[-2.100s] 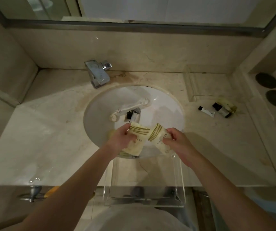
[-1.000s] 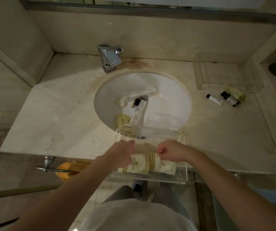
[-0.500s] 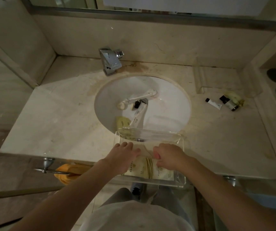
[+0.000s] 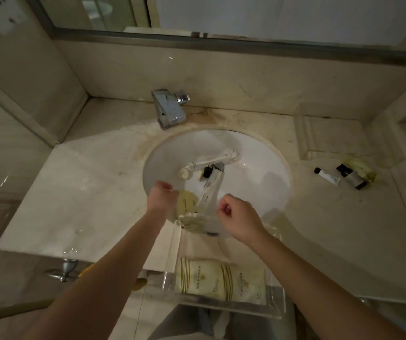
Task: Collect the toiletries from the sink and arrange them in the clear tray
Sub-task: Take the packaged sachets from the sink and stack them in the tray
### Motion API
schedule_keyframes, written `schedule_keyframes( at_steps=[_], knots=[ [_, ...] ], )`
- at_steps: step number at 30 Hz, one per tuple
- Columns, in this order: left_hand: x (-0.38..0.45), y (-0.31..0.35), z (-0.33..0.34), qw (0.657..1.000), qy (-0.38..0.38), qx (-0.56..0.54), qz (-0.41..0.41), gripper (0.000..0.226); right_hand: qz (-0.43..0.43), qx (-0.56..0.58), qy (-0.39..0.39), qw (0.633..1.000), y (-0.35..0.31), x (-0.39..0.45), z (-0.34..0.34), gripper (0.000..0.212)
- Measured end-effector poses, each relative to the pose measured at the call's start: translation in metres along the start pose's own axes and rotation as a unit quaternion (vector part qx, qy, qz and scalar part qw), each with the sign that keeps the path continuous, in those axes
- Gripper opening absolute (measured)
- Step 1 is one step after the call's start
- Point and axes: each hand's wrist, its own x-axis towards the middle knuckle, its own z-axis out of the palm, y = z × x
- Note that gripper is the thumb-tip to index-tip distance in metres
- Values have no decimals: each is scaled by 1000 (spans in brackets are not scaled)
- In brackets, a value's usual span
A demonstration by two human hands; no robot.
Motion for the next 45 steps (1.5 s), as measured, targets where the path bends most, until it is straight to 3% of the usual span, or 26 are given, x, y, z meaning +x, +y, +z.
schedule_keyframes(
  at_steps=[4, 9, 14, 17, 24, 29, 35, 39, 43, 45],
  knots=[
    [28, -5, 14, 994, -55, 56, -73, 31, 29, 46, -63, 997, -9, 37, 20, 7],
    [39, 0, 34, 982, -138, 74, -102, 39, 91, 73, -150, 982, -10, 78, 50, 25],
    [50, 0, 47, 975, -124, 145, -111, 37, 141, 91, -215, 962, -4, 108, 74, 46],
    [54, -4, 48, 974, -129, 150, -111, 37, 163, 91, -244, 952, -2, 117, 84, 45],
    [64, -14, 45, 978, -151, -28, -143, 34, 201, 102, -245, 943, -5, 125, 85, 52],
    [56, -9, 46, 963, -181, -90, -180, 25, 193, 73, -234, 950, -8, 121, 84, 42],
    [56, -13, 54, 972, -141, -78, -170, 31, 198, -13, -207, 958, 4, 119, 91, 56],
    [56, -16, 53, 983, -99, -12, -152, 32, 217, -24, -224, 950, 10, 121, 92, 41],
    [58, -20, 55, 977, -103, -17, -184, 25, 244, 24, -232, 941, 15, 121, 90, 16],
    [68, -30, 63, 974, -102, -33, -197, 25, 259, 58, -230, 936, 13, 120, 89, 14]
  ],
)
